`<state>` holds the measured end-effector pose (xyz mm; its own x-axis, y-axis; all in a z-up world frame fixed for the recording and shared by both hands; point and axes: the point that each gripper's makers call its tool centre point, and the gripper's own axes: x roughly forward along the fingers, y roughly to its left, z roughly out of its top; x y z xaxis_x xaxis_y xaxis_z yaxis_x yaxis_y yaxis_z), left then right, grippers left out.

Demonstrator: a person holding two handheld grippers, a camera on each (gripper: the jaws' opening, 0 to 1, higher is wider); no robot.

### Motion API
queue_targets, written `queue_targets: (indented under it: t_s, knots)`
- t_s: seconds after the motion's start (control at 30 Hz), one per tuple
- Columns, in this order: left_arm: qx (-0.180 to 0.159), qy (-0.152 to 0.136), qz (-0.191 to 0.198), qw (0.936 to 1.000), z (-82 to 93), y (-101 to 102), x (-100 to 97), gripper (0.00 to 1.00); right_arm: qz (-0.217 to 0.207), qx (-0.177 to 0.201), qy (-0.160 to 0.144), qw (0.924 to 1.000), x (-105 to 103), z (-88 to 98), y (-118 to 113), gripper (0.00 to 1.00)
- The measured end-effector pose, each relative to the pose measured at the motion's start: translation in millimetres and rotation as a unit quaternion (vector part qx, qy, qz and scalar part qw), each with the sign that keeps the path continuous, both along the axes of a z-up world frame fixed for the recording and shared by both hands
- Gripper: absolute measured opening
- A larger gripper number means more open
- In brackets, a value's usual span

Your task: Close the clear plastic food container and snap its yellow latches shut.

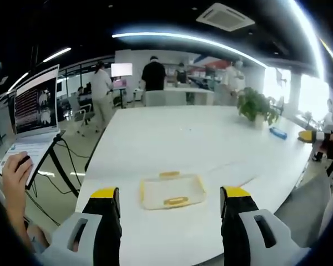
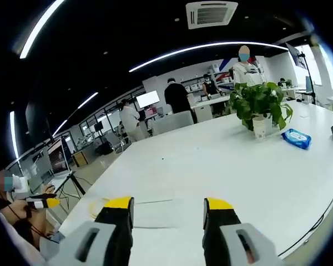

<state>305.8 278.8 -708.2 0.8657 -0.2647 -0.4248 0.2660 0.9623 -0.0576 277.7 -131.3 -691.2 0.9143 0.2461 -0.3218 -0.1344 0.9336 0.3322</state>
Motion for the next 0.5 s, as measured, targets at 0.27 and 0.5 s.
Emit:
queue_targets:
  t_s: [0.27,0.5]
  knots:
    - [0.000,-0.002,0.003,1.0000,1.9,0.9,0.3,0.72,-0.003,0.009,-0.002,1.0000,2.5,1.5,-0.8,0.48]
    - [-0.001,-0.002,0.002,1.0000,2.0,0.2,0.1,0.72,0.001,0.012,-0.001,0.9999,2.5,1.5,0.9,0.48]
